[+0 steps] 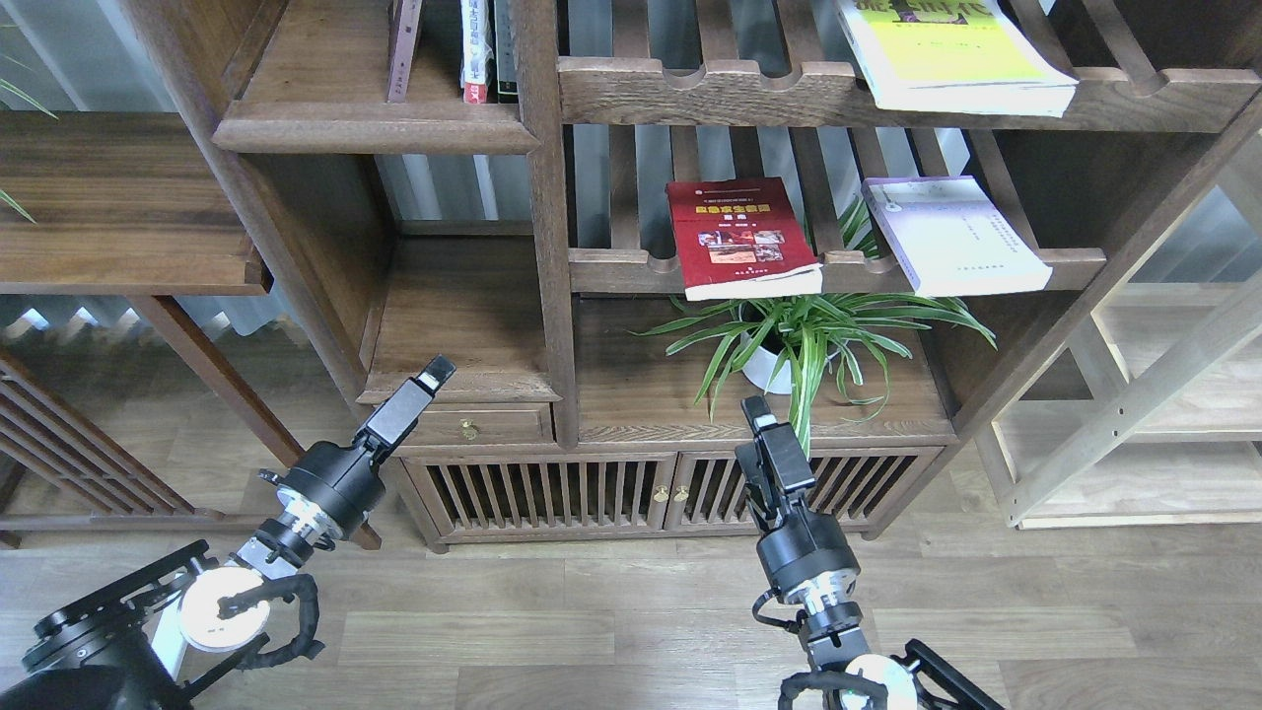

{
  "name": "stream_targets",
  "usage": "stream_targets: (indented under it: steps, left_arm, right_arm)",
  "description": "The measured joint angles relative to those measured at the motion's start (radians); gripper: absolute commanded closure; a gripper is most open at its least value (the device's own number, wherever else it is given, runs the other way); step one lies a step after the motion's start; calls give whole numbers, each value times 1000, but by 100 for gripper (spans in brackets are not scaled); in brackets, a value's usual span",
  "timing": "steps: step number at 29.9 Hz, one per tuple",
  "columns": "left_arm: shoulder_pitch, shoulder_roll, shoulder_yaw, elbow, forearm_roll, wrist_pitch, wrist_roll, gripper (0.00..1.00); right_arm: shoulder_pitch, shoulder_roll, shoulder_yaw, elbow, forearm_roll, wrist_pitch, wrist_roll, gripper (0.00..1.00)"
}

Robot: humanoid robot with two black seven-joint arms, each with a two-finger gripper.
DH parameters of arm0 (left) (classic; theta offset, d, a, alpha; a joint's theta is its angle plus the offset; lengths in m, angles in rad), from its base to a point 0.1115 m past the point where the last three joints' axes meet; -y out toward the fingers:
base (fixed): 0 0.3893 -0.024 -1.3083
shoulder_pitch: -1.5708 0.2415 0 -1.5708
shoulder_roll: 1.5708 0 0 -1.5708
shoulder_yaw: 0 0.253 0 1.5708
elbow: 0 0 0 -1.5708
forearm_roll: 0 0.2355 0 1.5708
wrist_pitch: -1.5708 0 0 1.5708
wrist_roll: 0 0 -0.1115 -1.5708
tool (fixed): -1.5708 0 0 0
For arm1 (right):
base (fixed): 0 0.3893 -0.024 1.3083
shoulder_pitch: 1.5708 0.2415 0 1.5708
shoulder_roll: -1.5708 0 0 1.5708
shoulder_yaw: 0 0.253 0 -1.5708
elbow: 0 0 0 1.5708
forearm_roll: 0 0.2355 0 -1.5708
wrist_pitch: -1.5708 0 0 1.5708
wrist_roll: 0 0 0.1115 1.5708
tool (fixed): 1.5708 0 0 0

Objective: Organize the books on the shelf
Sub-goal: 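Raise both grippers toward the middle shelf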

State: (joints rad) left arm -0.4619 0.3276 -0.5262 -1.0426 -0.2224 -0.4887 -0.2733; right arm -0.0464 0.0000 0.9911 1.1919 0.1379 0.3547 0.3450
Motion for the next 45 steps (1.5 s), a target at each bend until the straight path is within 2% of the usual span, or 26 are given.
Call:
stream_targets:
  steps: [45]
  left_arm:
    - [15,32,-5,-7,-4,0,-4,1]
  right_arm:
    - [27,0,45,7,3,9,2,0]
